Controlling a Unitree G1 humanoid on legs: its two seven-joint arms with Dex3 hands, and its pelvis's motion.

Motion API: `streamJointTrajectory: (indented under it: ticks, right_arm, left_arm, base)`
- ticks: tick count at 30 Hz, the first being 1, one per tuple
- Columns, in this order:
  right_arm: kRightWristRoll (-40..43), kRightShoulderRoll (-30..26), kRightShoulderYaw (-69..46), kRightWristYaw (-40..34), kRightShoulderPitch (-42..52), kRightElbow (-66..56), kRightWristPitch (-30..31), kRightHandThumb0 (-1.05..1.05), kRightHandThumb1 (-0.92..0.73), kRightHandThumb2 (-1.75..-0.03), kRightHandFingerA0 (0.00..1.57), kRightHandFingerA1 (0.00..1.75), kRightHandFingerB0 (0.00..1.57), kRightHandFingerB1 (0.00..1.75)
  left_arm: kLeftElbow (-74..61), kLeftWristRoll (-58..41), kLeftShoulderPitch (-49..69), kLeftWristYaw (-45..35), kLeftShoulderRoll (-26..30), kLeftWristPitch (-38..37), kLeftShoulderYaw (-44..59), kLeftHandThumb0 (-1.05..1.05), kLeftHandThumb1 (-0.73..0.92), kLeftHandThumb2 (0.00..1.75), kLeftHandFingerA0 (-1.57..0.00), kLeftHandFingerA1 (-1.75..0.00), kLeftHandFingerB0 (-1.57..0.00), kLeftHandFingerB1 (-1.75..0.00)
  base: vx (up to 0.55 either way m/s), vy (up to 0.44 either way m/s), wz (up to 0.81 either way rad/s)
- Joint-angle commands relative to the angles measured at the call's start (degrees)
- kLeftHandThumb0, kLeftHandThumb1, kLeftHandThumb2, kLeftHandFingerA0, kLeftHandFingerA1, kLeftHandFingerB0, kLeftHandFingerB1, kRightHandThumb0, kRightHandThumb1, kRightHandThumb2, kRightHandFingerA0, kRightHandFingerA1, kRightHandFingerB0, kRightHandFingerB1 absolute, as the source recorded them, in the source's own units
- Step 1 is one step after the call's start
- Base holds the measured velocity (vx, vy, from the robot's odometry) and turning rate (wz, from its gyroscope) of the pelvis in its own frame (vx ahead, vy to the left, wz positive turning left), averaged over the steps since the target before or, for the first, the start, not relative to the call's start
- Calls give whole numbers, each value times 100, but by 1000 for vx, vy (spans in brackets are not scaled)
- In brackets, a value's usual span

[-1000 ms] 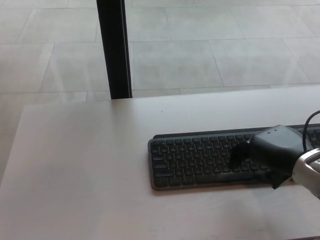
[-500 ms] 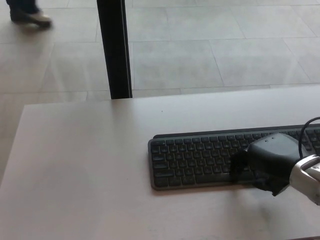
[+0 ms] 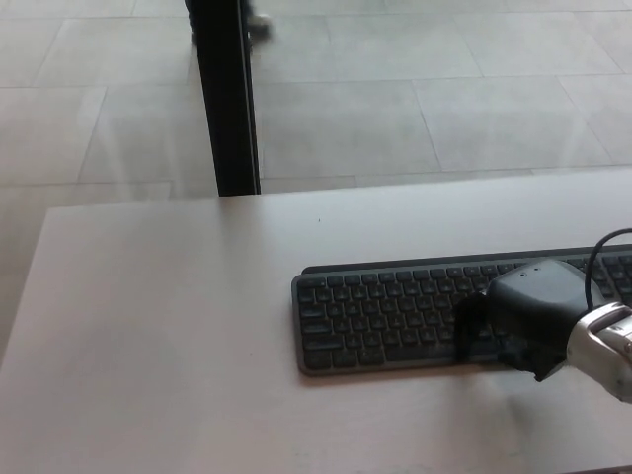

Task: The robot uses its right fingers to click on the space key of the black keyboard placed on the center of the white desk.

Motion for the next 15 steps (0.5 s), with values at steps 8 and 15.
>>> streamJointTrajectory:
  ticks: [8,15]
  right_arm:
    - [-259,108,226,39,177,227,107,-18,-54,-74,83,154,72,54]
    - [-294,78,329,-63,245,197,4,-21,-56,-73,85,145,72,55]
  left_arm:
    - [33,-62,-25,32,125,-27,-10,-51,52,56,-86,-69,-79,-60]
    - [27,-75,-59,72,134,-18,-2,-52,52,55,-88,-70,-81,-60]
  base:
    - [0,0,0]
    - [0,0,0]
